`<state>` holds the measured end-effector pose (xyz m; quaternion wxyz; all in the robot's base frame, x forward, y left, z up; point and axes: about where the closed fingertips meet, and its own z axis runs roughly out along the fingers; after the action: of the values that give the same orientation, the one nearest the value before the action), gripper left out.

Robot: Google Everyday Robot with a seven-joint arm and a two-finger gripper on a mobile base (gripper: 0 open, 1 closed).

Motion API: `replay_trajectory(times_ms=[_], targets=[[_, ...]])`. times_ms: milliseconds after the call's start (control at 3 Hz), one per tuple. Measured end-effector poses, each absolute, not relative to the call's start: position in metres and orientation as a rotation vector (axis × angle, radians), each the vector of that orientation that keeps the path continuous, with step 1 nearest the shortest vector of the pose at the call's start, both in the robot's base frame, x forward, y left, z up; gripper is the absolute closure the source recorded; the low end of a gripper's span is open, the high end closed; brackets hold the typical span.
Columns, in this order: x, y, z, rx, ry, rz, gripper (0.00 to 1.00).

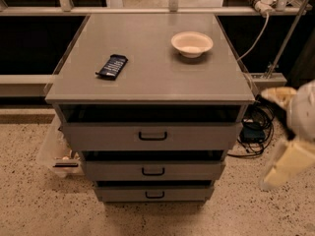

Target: Open middle drawer

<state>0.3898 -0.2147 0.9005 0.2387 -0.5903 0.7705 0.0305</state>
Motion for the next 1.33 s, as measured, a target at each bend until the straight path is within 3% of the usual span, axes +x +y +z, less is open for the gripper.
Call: replay_trajectory(times_ms=[1000, 1333], targets=[[0.323, -0.152, 0.611, -1.143, 2.243, 0.705, 0.0], [0.314, -0.145, 0.569, -1.083, 2.273, 0.785, 0.0]])
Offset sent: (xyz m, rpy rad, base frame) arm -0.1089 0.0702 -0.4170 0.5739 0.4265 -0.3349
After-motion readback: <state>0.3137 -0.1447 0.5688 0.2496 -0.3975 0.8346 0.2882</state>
